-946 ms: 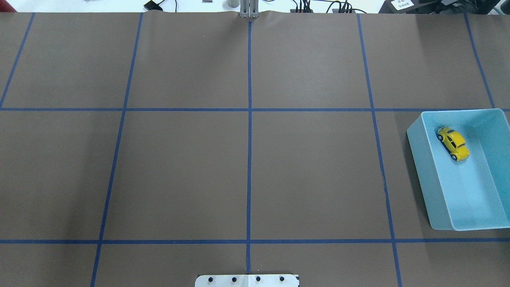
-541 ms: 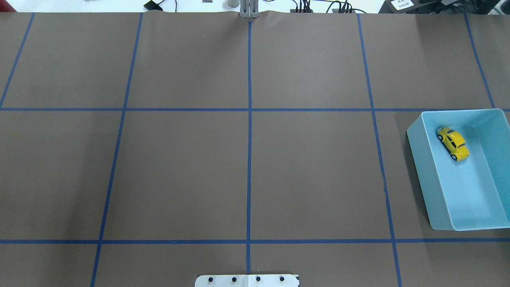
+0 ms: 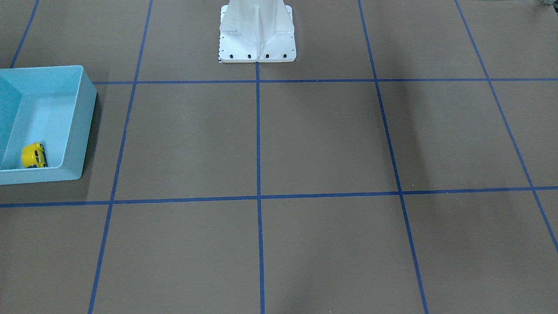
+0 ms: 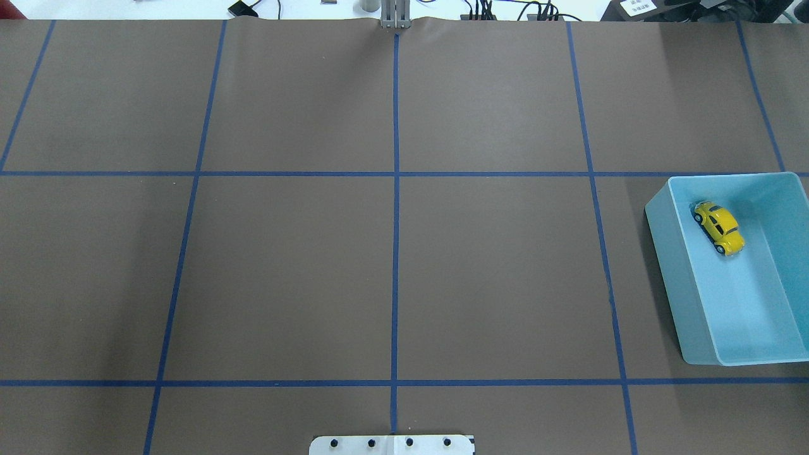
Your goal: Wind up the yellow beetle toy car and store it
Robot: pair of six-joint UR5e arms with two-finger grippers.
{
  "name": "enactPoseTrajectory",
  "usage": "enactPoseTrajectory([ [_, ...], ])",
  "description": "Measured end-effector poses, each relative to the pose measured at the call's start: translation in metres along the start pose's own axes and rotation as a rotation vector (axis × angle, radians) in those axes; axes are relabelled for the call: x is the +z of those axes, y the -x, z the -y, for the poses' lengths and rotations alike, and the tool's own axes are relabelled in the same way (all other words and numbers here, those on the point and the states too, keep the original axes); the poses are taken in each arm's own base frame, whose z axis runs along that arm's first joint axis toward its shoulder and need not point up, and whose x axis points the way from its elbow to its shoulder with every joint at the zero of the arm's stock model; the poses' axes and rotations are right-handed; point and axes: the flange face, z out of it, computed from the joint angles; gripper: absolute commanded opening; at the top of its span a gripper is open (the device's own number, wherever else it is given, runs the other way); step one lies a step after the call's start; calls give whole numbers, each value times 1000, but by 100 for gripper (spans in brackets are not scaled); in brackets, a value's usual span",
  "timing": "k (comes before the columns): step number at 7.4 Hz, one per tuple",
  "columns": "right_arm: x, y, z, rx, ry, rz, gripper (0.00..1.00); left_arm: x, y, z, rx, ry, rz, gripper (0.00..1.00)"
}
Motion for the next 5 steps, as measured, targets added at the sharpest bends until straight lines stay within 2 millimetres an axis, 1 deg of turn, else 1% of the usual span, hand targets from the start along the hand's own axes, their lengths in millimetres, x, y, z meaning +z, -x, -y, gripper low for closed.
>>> enactPoseTrajectory([
  [5, -2, 2, -1, -5, -5, 0, 100, 0, 0, 0, -1, 0, 0, 99],
])
